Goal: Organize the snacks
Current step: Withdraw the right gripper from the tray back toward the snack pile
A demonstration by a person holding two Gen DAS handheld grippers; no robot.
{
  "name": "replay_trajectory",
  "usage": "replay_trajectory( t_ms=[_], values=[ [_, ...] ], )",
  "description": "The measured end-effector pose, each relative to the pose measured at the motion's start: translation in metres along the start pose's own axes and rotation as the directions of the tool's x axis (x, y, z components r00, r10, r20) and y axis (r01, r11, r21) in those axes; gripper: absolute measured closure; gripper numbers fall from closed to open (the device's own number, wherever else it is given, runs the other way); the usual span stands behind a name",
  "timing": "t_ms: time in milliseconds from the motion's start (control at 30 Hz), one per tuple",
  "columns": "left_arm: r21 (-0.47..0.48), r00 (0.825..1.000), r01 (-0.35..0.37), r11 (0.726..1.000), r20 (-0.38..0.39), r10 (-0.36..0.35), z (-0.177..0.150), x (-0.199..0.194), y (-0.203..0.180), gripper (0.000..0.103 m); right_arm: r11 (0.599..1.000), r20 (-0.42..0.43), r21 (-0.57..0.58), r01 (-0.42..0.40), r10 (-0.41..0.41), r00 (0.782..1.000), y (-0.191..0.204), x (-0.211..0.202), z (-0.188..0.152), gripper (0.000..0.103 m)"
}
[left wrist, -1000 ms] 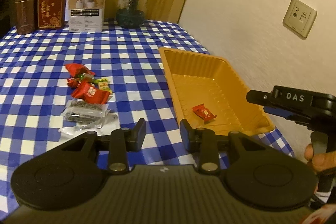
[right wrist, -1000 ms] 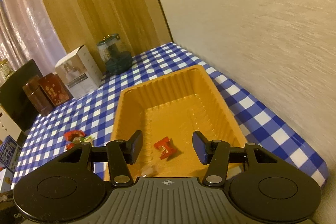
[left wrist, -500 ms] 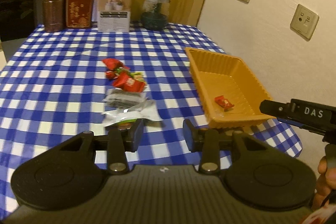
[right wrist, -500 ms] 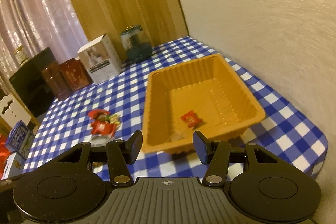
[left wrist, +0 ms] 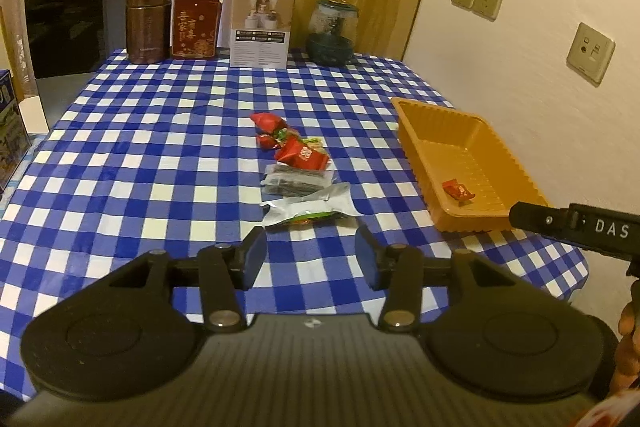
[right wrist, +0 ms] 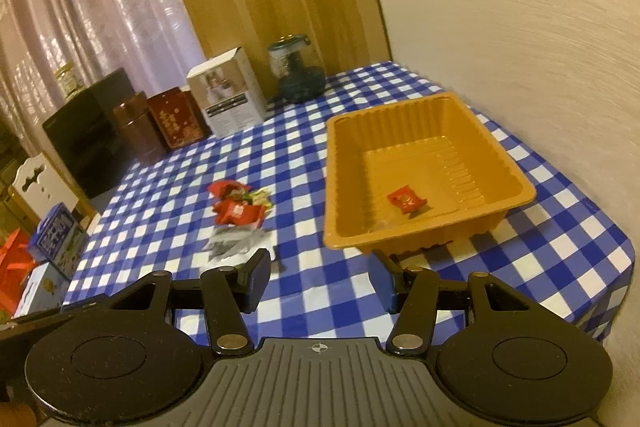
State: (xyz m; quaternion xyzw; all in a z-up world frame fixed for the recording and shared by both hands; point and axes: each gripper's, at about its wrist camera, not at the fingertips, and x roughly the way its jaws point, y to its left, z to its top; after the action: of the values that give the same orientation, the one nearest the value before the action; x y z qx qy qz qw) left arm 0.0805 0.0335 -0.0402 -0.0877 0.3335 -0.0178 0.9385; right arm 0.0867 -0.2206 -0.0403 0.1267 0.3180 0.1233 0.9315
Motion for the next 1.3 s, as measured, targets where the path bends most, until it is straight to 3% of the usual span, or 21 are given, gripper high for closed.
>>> replay_trajectory(
  t_ms=[600, 933, 1133, 1300],
  values=[
    [0.029, 1.000, 0.004, 1.000, -0.026, -0.003, -0.003, 0.008, 0.017, 0.043, 0.998, -0.044, -0.059, 0.000, -0.003, 0.999, 0.015, 0.014, -0.010, 0.047],
    [0.160, 0.995, 0.054, 0.986, -0.088, -0.040, 0.003, 0.049, 0.027, 0.036, 0.996, -0.103, -0.085, 0.000, -0.009, 0.995, 0.018, 0.047, -0.024, 0.047],
    [0.262, 0.986, 0.139, 0.955, -0.126, -0.109, 0.012, 0.086, 0.032, 0.036, 0.996, -0.124, -0.086, 0.002, -0.013, 0.992, 0.018, 0.076, -0.029, 0.047],
    [0.385, 0.970, 0.221, 0.896, -0.186, -0.160, 0.017, 0.123, 0.026, 0.036, 0.996, -0.149, -0.085, 0.006, -0.019, 0.989, 0.014, 0.100, -0.033, 0.047]
  ],
)
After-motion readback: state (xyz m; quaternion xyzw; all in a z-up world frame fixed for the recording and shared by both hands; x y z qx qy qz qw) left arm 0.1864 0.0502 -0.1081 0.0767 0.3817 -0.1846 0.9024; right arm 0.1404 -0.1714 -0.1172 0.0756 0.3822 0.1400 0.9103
